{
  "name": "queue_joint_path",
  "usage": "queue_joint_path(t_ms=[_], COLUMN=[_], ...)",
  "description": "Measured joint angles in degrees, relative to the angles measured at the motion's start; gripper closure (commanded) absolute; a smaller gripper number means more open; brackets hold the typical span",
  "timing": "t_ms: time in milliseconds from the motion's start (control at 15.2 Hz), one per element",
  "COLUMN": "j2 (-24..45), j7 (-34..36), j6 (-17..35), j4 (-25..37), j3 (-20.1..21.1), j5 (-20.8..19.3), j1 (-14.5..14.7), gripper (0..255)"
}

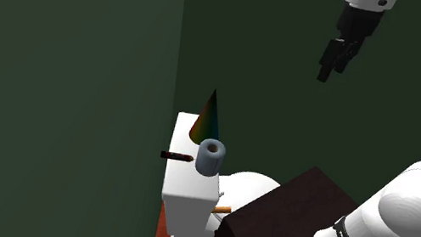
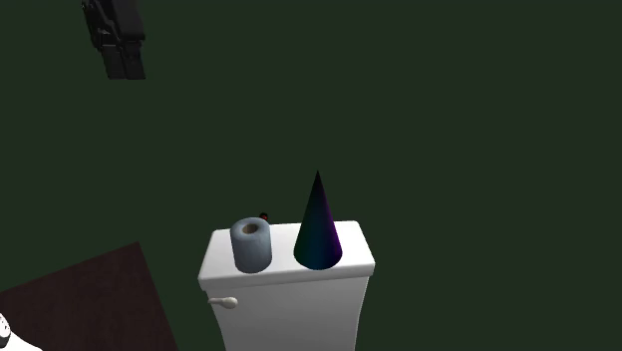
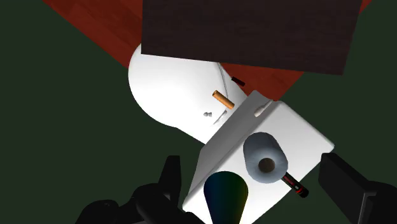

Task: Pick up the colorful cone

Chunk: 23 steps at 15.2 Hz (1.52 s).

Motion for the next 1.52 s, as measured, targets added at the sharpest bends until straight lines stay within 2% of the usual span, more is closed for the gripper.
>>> queue_joint_path(t_ms=[132,396,726,924,1254,1386,1518], j2=[-0.43,-4.07,-5.31,-3.21,5.10,11.86,19.17], j7=[0.04,0.32,0.88,0.93,0.01,0.01,-0.70], j6=[1.48,12.89,30.96,43.84,66.40,77.26,87.94], j4=[-1.28,-10.93,-22.62,-28.83,-35.28,-36.41,-36.45], j3=[-0.13,-1.00,-1.81,-2.39,-4.10,-4.61,-6.69], j5=[0.08,0.72,1.71,2.30,3.51,4.53,5.89], j1=[0.01,0.17,0.44,0.65,1.34,2.65,5.33], gripper=[0,0,0,0,0,0,0])
